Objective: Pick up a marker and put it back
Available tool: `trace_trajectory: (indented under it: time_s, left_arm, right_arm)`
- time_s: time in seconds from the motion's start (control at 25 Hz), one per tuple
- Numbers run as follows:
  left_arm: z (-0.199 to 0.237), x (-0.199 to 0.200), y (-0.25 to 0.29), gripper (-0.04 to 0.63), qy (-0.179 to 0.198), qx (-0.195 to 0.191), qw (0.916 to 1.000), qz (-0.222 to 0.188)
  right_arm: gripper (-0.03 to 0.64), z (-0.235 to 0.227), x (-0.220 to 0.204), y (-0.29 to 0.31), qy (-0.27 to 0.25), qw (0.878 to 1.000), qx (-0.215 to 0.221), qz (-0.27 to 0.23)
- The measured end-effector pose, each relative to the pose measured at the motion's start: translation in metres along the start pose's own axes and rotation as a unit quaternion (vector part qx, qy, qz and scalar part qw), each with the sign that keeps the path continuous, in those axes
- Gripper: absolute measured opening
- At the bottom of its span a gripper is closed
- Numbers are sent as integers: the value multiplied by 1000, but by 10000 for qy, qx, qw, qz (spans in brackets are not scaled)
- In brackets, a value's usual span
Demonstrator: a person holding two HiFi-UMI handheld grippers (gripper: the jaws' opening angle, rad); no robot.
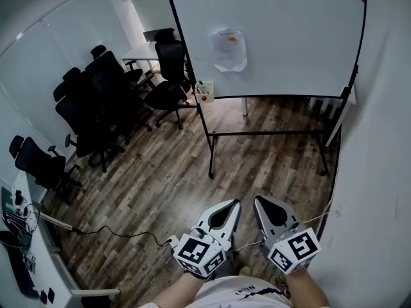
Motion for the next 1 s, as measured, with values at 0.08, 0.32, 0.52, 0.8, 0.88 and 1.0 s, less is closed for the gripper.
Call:
trace_trajectory:
  time_s: [0.08, 0.32, 0.52, 0.8, 0.88, 1.0]
  left_arm:
    - [12, 2, 11, 11, -21, -15, 10000, -20]
    - [66, 10, 50, 11, 4, 12, 10000, -49]
    - [131, 24, 87, 11, 30, 33, 10000, -38]
    - [224, 54, 133, 11, 111, -47, 9999, -48]
    - [248, 60, 142, 11, 134, -31, 9999, -64]
    - [278, 64, 158, 11, 178, 26, 9998, -122]
  right_arm:
    - [11, -6, 0, 15, -32, 10000, 8, 33]
    - [11, -33, -2, 77, -80, 9999, 23, 101]
    - [11, -56, -3, 150, -88, 9998, 7, 167]
    - [11, -79, 4, 254, -172, 9997, -89, 179]
    - [11, -83, 5, 279, -203, 9996, -97, 163]
    - [11, -92, 1, 308, -259, 9995, -56, 176]
Point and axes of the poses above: the fingertips, and each gripper's own axes: y forward along the fingers, z to its left, x out of its top, the point moved 2 cm from there along -y, backward along the fingers, and after that the axes turned 1 degree about -y, right-handed, at the moved point
